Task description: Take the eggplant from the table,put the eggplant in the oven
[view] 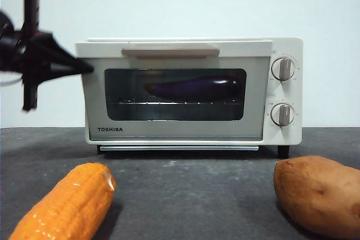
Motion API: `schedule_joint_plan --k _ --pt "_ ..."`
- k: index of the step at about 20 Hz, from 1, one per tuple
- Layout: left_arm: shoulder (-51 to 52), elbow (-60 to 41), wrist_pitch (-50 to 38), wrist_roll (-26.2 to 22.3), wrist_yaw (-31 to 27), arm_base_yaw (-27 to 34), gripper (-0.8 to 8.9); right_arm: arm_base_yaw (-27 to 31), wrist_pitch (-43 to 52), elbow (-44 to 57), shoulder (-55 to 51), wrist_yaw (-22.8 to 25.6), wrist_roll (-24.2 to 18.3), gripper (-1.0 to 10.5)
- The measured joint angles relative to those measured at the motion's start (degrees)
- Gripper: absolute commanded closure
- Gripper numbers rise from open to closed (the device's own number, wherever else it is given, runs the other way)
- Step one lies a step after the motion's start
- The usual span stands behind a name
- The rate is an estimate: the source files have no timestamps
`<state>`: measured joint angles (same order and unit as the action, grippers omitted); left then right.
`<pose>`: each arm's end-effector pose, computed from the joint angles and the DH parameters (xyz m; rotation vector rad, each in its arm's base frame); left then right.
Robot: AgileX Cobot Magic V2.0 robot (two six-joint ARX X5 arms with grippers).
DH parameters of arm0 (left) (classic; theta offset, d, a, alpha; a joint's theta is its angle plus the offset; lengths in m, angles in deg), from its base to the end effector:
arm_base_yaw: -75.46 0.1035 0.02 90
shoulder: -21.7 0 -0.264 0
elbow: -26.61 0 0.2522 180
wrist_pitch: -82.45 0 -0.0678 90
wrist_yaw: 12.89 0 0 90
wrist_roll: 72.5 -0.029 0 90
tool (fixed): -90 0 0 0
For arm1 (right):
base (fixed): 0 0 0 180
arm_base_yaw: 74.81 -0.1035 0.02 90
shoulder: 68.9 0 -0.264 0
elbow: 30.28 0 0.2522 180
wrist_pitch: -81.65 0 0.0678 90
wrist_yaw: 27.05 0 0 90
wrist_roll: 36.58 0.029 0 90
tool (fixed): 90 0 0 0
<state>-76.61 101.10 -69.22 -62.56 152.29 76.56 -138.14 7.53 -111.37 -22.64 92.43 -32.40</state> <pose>0.3355 -0.0216 0.2035 -0.7434 0.8747 -1.1381 0.0650 0.0977 0.3794 -0.4341 0.4985 0.5477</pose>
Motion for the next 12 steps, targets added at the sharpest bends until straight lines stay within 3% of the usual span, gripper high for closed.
schedule_joint_plan --k 2,7,12 --pt "0.15 3.56 0.28 1.77 -2.67 0.02 8.08 0.0 0.13 0.42 0.0 0.0 0.28 9.3" --pt "5.53 6.86 5.95 2.99 -15.8 -0.42 8.08 0.0 1.01 4.57 -0.04 0.02 0.59 9.3" --pt "17.05 6.88 14.23 -1.33 -31.61 -2.6 8.08 0.15 3.93 10.64 0.11 -0.09 0.42 9.4"
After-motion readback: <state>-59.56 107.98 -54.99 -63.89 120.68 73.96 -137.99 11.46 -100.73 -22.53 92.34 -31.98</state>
